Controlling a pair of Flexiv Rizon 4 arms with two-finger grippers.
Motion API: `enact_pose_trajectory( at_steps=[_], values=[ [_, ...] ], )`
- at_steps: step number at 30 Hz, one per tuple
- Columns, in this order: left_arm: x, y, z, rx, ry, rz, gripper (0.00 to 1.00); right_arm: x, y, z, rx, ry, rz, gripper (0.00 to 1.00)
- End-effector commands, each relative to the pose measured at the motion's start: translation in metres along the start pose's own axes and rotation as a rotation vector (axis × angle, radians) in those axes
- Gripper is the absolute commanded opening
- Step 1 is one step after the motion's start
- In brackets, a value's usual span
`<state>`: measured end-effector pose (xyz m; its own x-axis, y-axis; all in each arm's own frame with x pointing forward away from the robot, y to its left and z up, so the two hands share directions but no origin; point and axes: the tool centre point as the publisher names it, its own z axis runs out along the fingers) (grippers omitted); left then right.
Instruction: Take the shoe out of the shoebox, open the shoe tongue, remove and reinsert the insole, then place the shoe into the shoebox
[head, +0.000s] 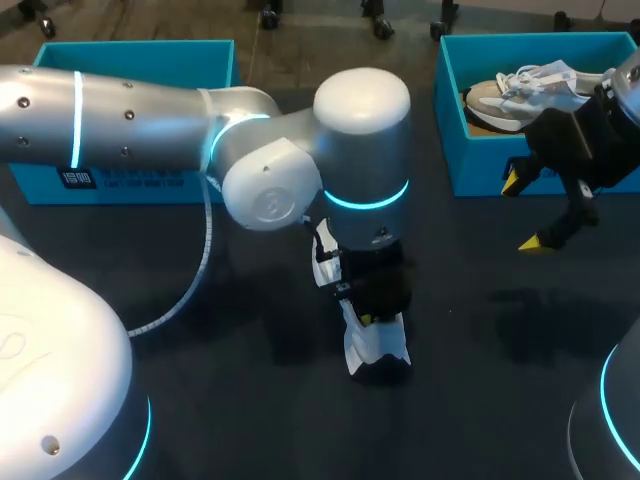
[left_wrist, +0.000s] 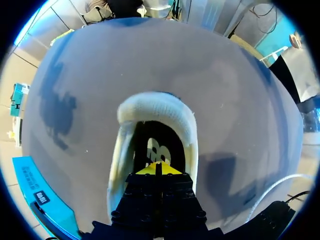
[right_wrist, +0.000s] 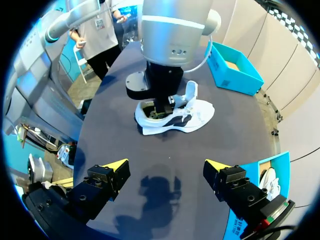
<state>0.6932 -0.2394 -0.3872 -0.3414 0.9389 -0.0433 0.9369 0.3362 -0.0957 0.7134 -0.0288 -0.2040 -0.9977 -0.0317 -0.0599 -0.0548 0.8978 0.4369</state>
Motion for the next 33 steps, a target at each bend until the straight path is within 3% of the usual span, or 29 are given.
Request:
enact_pose_trajectory(
  at_steps=[1,6,19,26,27,28,29,31,32,33],
  values=[
    [-0.005,-0.003,0.016,-0.015,0.001,-0.001,0.0,0.0,0.0,0.001,0.003,0.0,0.001,1.0],
    [-0.005,-0.001,0.021,-0.04,0.003,-0.011,0.0,0.0,0.0,0.001,0.003,0.0,0.001,1.0],
    [-0.005,0.014,-0.032,-0.204,-0.035,0.029,0.0,0.0,0.0,0.001,0.003,0.0,0.001,1.0],
    [-0.01,0.025,-0.044,-0.296,-0.035,0.026,0.0,0.0,0.0,0.001,0.003,0.0,0.001,1.0],
    [-0.01,0.027,-0.043,-0.296,-0.031,0.019,0.11,0.0,0.0,0.001,0.003,0.0,0.001,1.0],
    [-0.011,0.028,-0.043,-0.297,-0.031,0.015,0.46,0.0,0.0,0.001,0.003,0.0,0.001,1.0],
    [-0.011,0.029,-0.043,-0.289,-0.029,0.011,0.66,0.0,0.0,0.001,0.003,0.0,0.001,1.0],
    [-0.011,0.029,-0.041,-0.279,-0.026,0.013,0.69,0.0,0.0,0.001,0.003,0.0,0.001,1.0],
    [-0.011,0.03,-0.04,-0.281,-0.021,0.018,0.81,0.0,0.0,0.001,0.003,0.0,0.001,1.0],
    [-0.011,0.03,-0.039,-0.277,-0.018,0.02,0.85,0.0,0.0,0.001,0.003,0.0,0.001,1.0]
  ],
)
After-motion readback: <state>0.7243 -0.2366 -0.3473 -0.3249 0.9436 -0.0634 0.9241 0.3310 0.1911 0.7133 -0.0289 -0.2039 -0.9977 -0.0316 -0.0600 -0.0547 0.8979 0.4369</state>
